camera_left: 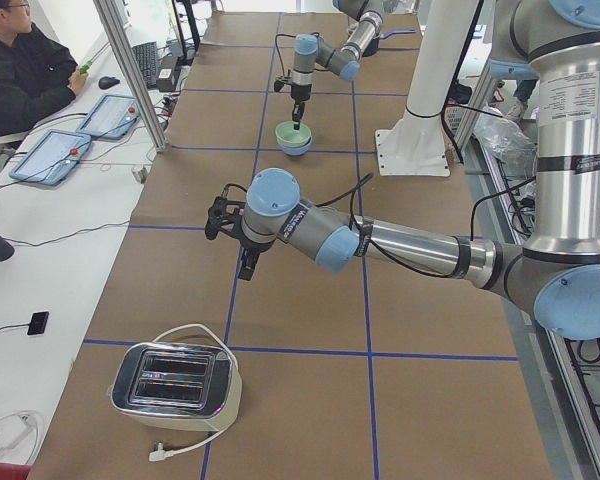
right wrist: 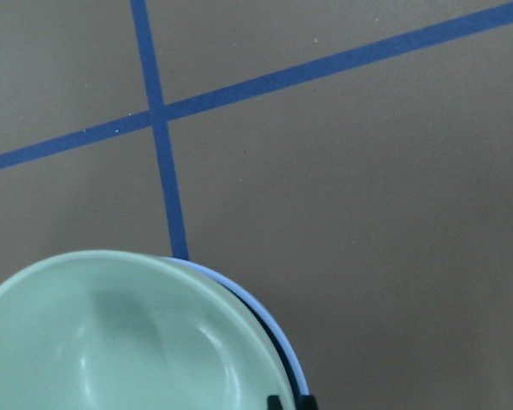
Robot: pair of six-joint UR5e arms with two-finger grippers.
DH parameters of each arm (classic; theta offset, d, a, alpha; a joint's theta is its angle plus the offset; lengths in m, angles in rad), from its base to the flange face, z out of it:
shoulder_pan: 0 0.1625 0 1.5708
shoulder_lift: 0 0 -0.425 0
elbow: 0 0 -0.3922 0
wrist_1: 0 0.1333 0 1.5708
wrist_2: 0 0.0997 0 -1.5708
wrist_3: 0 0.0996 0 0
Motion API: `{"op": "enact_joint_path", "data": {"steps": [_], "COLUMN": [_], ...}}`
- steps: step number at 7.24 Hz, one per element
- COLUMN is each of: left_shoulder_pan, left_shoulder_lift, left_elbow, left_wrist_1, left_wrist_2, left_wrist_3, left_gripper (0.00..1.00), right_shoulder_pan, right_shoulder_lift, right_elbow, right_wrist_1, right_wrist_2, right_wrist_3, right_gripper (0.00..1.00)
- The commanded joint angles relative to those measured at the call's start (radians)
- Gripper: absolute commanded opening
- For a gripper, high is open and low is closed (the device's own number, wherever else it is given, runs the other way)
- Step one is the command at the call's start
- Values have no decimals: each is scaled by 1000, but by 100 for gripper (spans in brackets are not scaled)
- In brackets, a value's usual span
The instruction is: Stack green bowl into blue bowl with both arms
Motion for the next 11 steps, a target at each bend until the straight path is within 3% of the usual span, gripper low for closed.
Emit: {"op": "enact_joint_path", "data": {"steps": [1,5,8,11], "left_shoulder_pan": [0,0,-6,-15], "left_shoulder_lift": [1,1,15,52], "left_elbow": [0,0,-12,-15], "left_wrist_1": [0,0,-4,6], "left_wrist_2": [0,0,-3,-1], "left_wrist_3": [0,0,2,90], "left_gripper": [98,98,98,98], "right_shoulder_pan": [0,41,291,509], "right_shoulder_lift": [3,3,-23,-117], "right_elbow": [3,12,0,-46], "right_wrist_1": [3,6,-10,-35], "right_wrist_2": [-1,28,245,338], "right_wrist_3": [7,-2,-173,-510], "right_gripper": [100,100,100,100]}}
